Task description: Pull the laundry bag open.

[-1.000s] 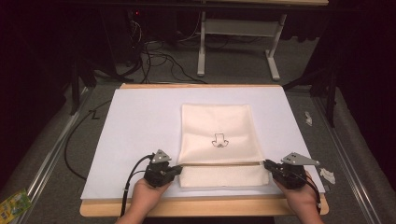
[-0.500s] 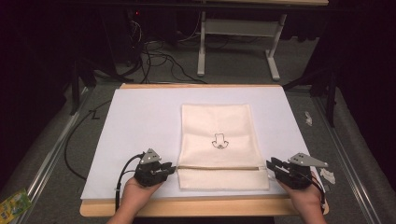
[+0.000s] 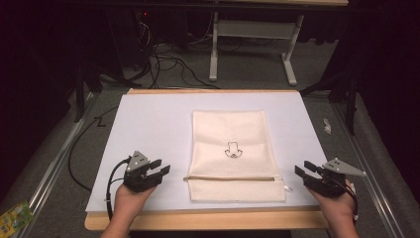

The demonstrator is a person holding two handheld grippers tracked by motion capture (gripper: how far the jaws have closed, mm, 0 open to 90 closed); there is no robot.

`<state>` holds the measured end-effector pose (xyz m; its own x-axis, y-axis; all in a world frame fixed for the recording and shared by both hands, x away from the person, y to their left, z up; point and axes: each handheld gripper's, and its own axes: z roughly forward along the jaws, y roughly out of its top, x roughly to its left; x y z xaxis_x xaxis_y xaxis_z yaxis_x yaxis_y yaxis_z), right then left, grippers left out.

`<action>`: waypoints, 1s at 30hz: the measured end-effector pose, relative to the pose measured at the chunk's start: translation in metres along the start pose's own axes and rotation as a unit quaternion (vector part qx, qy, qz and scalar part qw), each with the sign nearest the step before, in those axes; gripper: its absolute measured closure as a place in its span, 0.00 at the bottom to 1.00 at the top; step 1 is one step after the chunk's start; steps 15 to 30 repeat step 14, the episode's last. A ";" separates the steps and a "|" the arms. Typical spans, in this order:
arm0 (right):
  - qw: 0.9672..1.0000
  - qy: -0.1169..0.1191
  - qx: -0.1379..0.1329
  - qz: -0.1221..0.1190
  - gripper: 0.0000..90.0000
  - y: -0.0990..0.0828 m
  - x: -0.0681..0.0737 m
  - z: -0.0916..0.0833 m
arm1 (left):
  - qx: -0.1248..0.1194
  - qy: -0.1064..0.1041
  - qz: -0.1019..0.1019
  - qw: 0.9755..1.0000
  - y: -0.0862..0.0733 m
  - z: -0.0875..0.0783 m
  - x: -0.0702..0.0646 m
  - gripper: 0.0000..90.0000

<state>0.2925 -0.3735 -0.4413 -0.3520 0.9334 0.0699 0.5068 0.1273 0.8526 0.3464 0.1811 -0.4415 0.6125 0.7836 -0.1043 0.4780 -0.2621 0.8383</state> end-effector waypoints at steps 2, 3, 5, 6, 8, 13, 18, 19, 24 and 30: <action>1.000 -0.010 -0.002 0.008 0.54 -0.001 -0.007 -0.004 | -0.005 0.013 0.005 1.000 -0.003 -0.007 0.004 0.53; 1.000 -0.010 -0.004 0.012 0.52 -0.001 -0.009 -0.005 | -0.014 0.031 0.017 0.999 -0.006 -0.014 0.007 0.49; 1.000 -0.020 -0.010 0.018 0.42 -0.004 -0.015 -0.009 | -0.033 0.062 0.019 0.997 -0.009 -0.023 0.012 0.37; 0.999 -0.023 -0.010 0.021 0.39 -0.004 -0.017 -0.010 | -0.039 0.068 0.011 0.997 -0.010 -0.025 0.015 0.33; 0.999 -0.032 -0.013 0.029 0.33 -0.005 -0.020 -0.011 | -0.049 0.069 -0.010 0.996 -0.010 -0.028 0.019 0.28; 0.999 -0.034 -0.013 0.034 0.32 -0.004 -0.022 -0.009 | -0.033 0.069 0.012 0.997 -0.011 -0.022 0.013 0.28; 0.999 -0.034 -0.012 0.031 0.32 -0.004 -0.021 -0.008 | -0.033 0.069 0.012 0.997 -0.011 -0.022 0.013 0.28; 0.999 -0.034 -0.012 0.031 0.32 -0.004 -0.021 -0.008 | -0.033 0.069 0.012 0.997 -0.011 -0.022 0.013 0.28; 0.999 -0.034 -0.012 0.031 0.32 -0.004 -0.021 -0.008 | -0.033 0.069 0.012 0.997 -0.011 -0.022 0.013 0.28; 0.999 -0.034 -0.012 0.031 0.32 -0.004 -0.021 -0.008 | -0.033 0.069 0.012 0.997 -0.011 -0.022 0.013 0.28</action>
